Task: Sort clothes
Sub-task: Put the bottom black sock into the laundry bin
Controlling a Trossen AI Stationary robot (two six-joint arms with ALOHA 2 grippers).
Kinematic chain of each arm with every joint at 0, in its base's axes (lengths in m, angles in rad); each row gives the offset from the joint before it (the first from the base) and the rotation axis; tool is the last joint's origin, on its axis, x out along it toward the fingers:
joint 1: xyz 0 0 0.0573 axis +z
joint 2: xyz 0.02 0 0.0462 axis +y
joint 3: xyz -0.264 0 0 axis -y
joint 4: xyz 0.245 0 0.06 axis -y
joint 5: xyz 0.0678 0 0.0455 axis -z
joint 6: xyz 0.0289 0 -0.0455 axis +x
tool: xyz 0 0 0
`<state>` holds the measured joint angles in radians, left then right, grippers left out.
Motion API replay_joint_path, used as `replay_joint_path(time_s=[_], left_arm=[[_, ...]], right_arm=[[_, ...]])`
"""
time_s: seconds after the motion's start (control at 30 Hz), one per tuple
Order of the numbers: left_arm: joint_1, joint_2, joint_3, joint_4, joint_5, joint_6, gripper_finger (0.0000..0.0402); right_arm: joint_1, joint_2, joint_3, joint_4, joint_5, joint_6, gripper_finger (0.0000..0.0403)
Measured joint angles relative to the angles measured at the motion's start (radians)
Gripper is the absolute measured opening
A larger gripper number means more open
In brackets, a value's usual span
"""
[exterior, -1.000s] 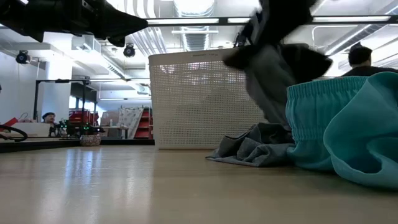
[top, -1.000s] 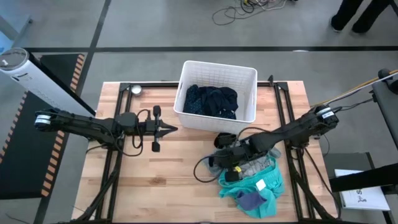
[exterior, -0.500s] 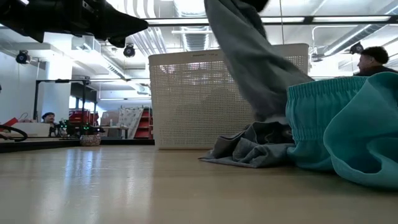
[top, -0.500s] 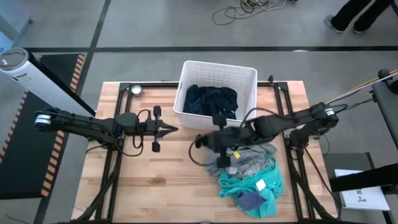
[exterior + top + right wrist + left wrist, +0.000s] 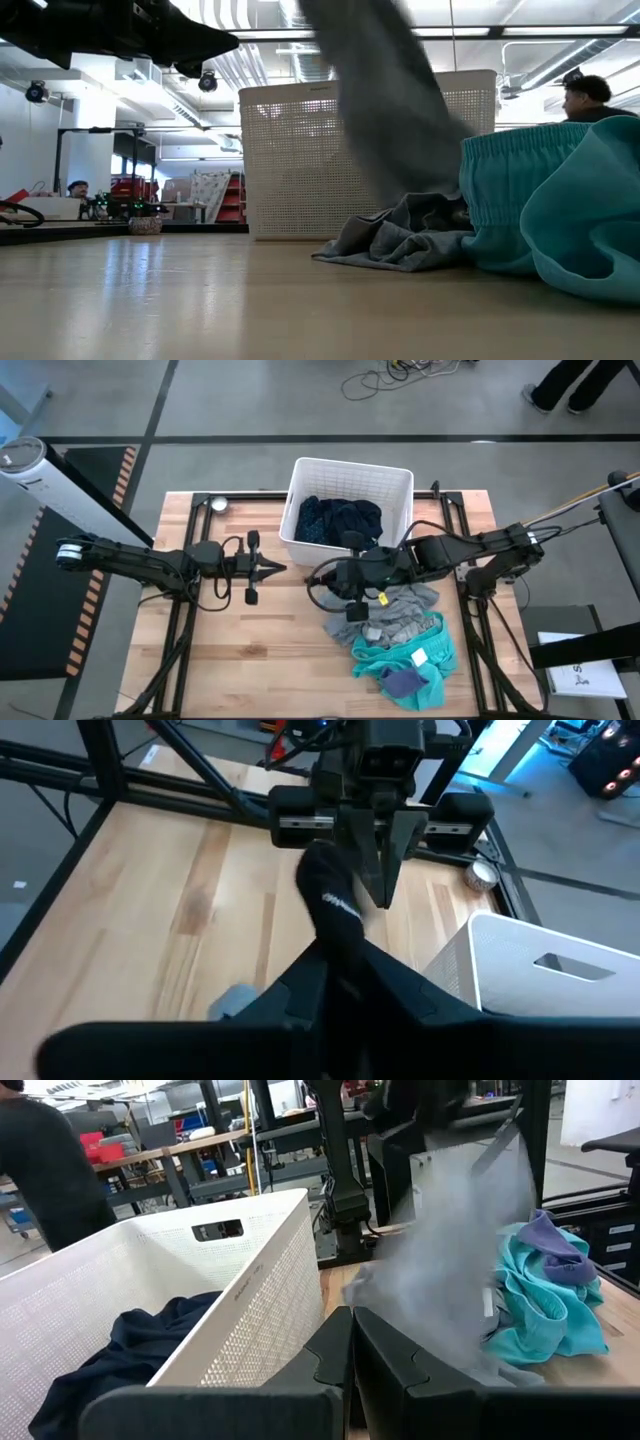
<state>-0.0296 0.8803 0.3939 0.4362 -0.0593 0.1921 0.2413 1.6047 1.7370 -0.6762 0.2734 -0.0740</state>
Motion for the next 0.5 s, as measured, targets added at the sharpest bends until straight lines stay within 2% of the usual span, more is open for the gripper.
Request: replay_joint_path(time_s=[0.1,0.23,0.37,0.5], left_arm=[[0.0,0.0,0.0,0.0,0.0,0.0,0.0],[0.0,0.0,0.0,0.0,0.0,0.0,0.0],[0.0,0.0,0.0,0.0,0.0,0.0,0.0],[0.0,0.0,0.0,0.0,0.0,0.0,0.0]], right_arm=[[0.0,0.0,0.0,0.003,0.011,-0.008,0.0006],[0.001,0.0,0.0,-0.004,0.024,-0.024,0.0005],[-0.003,-0.003,0.0,-0.013,0.131,-0.076,0.0002],[-0.052,-0.02,0.0,-0.024,0.175,-0.102,0.0001]])
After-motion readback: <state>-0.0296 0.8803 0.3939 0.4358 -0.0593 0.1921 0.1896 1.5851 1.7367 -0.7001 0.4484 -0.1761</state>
